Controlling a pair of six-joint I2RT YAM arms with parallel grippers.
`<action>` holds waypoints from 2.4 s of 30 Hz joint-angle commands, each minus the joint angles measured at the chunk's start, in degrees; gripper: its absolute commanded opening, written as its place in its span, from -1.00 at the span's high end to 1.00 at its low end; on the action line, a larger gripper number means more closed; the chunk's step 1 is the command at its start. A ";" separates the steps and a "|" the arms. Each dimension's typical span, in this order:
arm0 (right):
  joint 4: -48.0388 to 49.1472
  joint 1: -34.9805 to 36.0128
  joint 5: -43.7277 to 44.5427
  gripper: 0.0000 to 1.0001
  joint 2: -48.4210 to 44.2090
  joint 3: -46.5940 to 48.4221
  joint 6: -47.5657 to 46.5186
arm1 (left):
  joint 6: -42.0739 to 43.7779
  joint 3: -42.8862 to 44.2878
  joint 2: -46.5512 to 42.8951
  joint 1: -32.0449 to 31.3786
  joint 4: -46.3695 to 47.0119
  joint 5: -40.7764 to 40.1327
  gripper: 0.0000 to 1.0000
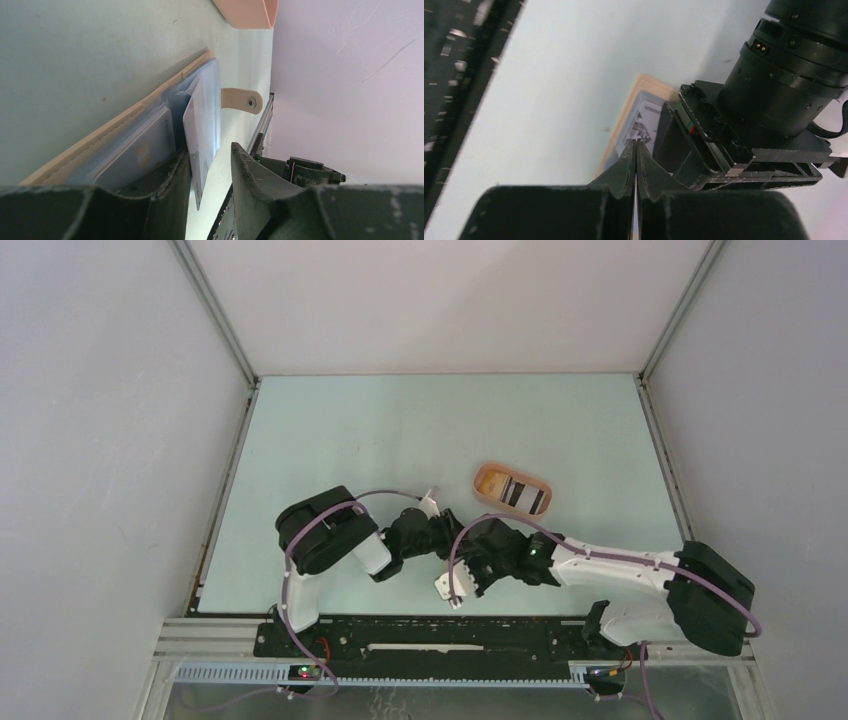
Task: Put the credit cards into the card holder
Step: Insert the credit card into the card holder.
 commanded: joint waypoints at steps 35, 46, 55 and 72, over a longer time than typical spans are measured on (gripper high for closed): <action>2.45 -2.36 15.18 0.94 3.99 -2.96 -2.36 | 3.42 0.00 1.98 1.89 -1.43 0.43 0.18; -0.86 -6.35 12.96 0.94 -0.03 -3.49 -1.37 | 6.62 -2.48 -3.78 2.67 -4.30 -1.24 0.18; -2.57 -8.86 5.07 0.86 -7.26 -3.13 1.68 | 11.78 -3.81 -11.80 2.67 -9.97 -3.84 0.18; -3.91 -16.00 -4.56 0.79 6.40 10.34 12.62 | 38.16 -20.43 -49.76 2.74 -18.95 -26.24 0.21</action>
